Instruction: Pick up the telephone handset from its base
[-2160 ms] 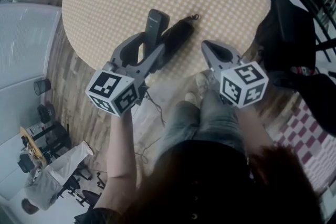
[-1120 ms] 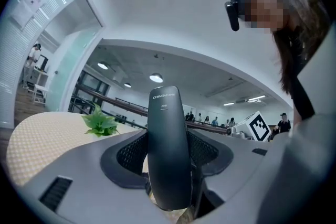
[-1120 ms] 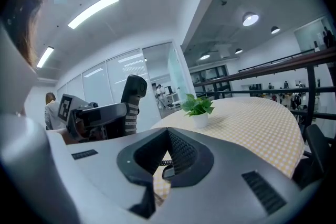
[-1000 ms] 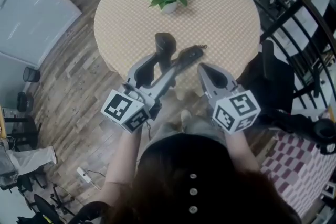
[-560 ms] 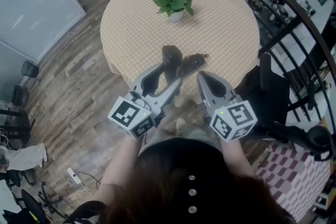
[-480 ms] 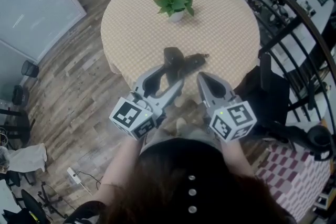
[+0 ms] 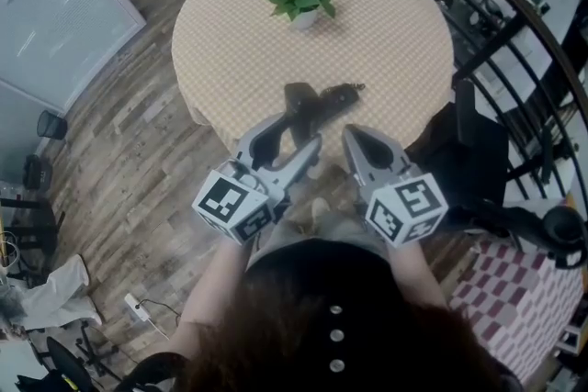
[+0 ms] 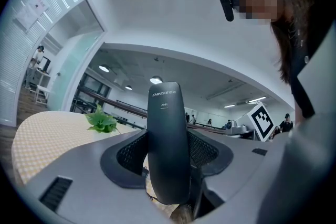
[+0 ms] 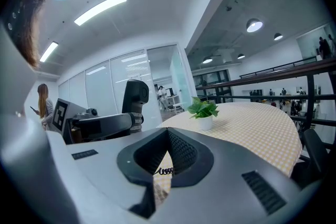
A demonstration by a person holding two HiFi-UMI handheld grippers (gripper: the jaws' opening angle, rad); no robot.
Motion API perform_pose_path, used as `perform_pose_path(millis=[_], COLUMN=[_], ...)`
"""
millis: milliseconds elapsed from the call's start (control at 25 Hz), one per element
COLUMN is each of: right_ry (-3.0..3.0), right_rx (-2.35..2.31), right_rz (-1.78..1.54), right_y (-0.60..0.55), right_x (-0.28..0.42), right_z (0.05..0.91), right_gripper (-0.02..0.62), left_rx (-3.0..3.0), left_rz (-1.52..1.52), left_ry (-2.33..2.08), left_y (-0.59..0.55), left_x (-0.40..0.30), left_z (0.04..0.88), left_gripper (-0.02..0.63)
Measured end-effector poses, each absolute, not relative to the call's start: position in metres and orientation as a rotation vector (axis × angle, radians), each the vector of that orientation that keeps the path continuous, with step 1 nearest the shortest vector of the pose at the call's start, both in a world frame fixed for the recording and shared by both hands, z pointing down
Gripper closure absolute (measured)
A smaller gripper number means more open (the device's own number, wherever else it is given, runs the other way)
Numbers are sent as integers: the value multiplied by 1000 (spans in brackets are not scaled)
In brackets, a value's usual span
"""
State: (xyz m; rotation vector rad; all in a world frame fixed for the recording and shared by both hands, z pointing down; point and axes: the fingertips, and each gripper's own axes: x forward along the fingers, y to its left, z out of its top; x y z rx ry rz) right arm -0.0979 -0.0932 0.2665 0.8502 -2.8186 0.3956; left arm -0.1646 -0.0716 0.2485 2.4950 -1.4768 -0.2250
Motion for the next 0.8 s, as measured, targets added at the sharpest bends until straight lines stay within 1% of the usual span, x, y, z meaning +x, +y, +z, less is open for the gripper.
perform_pose_path(millis=[800], right_ry=[-2795], right_rx=[832], right_rz=[369], right_y=[-104], right_x=[-96], right_z=[273], right_gripper=[588], left_rx=[2503], left_rz=[-207], left_ry=[-1468], left_y=[-82], left_x=[-160], left_z=[251], left_gripper=[361])
